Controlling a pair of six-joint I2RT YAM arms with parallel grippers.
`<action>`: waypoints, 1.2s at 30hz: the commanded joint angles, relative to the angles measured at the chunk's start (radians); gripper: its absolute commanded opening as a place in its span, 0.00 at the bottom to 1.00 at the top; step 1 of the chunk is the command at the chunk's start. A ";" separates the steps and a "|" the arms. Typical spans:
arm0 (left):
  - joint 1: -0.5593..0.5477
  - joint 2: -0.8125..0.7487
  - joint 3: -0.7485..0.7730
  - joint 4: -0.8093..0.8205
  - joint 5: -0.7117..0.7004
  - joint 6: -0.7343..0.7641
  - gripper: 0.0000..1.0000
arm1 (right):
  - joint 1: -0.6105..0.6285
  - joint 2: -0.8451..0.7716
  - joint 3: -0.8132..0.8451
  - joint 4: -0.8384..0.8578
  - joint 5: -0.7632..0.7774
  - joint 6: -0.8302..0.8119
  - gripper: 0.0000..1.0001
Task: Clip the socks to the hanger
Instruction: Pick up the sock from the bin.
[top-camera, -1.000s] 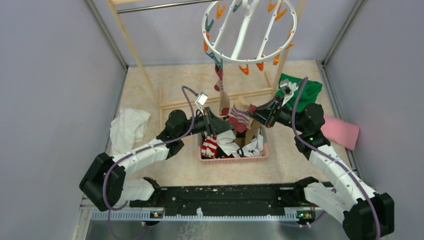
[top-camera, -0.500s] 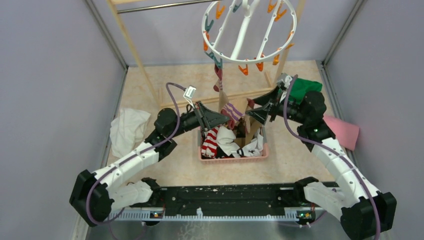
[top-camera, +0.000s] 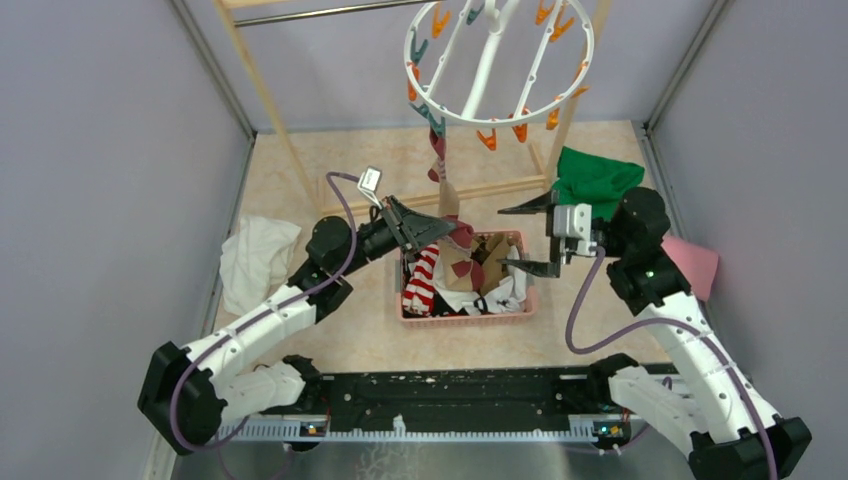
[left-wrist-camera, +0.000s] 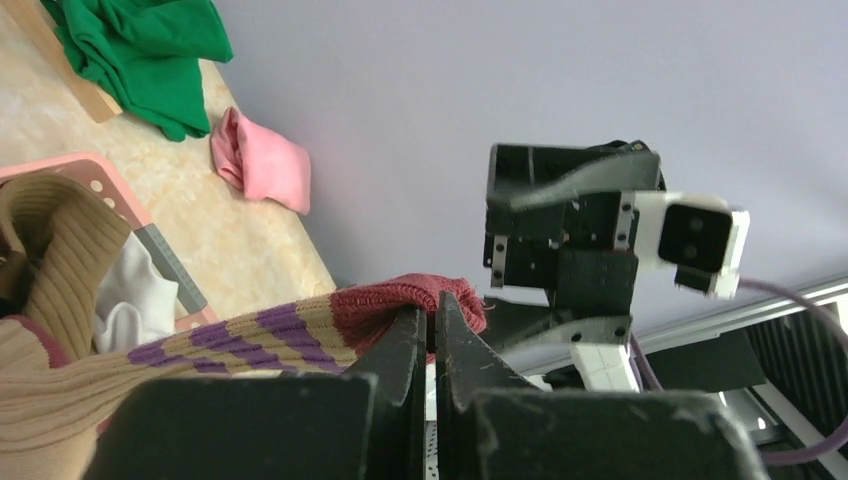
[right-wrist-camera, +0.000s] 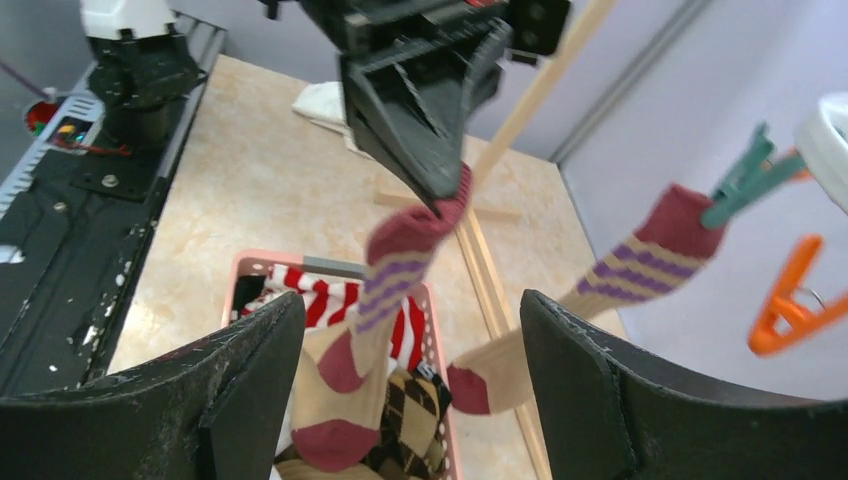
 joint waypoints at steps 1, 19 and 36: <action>0.002 0.037 0.049 0.107 -0.011 -0.100 0.00 | 0.113 -0.002 0.001 -0.041 0.038 -0.146 0.77; -0.024 0.112 0.079 0.215 -0.007 -0.139 0.00 | 0.235 0.050 -0.064 0.240 0.392 0.323 0.48; -0.034 0.110 0.082 0.249 -0.018 -0.140 0.00 | 0.236 0.048 -0.076 0.303 0.422 0.402 0.20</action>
